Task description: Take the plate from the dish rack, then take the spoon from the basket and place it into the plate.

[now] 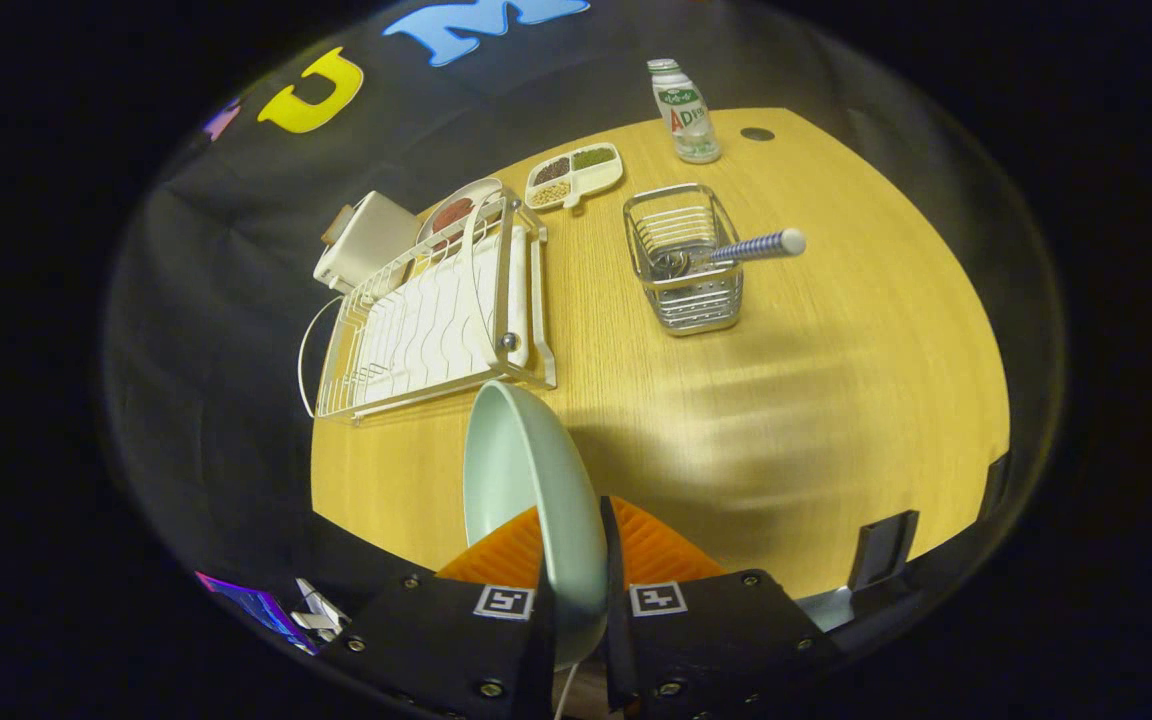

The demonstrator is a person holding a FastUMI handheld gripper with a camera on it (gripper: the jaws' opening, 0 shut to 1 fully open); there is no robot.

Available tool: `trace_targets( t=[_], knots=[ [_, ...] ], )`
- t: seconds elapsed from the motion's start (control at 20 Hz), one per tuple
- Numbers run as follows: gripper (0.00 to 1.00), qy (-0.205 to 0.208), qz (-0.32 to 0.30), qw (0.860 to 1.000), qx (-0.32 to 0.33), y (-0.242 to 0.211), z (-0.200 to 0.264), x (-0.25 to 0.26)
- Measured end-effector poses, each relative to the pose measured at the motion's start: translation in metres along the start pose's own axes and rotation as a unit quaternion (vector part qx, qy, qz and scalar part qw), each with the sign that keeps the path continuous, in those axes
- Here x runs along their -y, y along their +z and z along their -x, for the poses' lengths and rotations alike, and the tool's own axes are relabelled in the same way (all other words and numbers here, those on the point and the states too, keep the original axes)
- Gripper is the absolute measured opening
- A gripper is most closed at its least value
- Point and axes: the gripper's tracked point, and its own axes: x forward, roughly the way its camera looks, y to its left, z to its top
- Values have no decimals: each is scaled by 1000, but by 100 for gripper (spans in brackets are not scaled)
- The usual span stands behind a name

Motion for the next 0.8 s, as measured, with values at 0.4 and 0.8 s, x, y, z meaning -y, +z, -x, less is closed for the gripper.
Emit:
trace_targets(
  t=[0.4, 0.8],
  knots=[
    [21, 56, -25, 998, 7, -15, -60, -3],
    [21, 109, -33, 993, 7, -17, -89, 12]
  ],
)
